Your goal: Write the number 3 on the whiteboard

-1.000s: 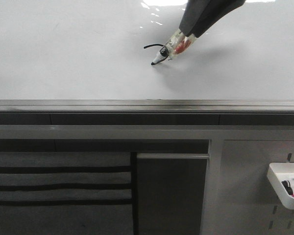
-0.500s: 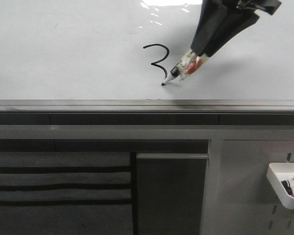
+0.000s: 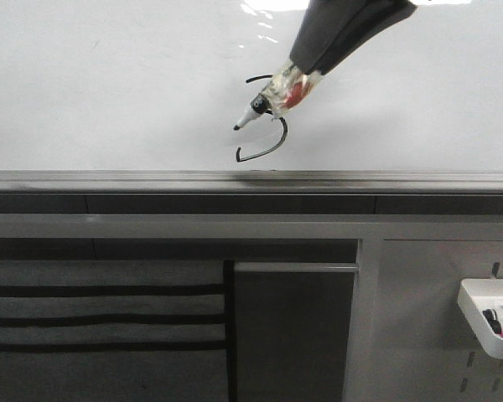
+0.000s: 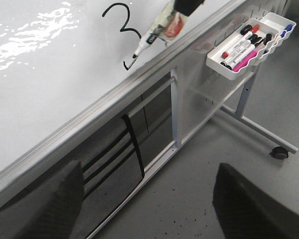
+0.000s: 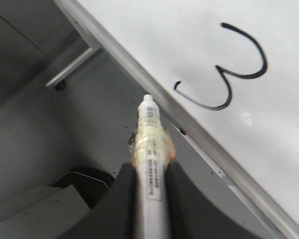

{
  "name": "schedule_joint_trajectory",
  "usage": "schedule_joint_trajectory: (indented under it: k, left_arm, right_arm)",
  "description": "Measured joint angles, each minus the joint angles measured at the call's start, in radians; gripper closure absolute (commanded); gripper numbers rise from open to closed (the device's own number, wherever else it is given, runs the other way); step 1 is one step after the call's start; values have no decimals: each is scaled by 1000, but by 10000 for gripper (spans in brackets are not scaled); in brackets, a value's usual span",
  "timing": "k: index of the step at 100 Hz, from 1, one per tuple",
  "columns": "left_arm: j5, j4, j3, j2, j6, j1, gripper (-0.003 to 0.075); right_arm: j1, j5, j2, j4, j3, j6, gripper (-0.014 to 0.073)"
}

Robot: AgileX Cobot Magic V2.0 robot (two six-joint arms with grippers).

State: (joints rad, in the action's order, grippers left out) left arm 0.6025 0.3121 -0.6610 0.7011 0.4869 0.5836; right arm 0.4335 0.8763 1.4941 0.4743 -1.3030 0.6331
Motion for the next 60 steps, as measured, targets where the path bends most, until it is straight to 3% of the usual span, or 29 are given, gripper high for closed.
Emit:
schedule_joint_trajectory:
  k: [27, 50, 60]
  left_arm:
    - [0, 0, 0, 0, 0, 0, 218]
    - [-6, 53, 0, 17, 10, 0, 218]
    - [11, 64, -21, 67, 89, 0, 218]
  right_arm:
    - [12, 53, -248, 33, 196, 119, 599]
    - [13, 59, -305, 61, 220, 233, 599]
    - [19, 59, -305, 72, 220, 333, 599]
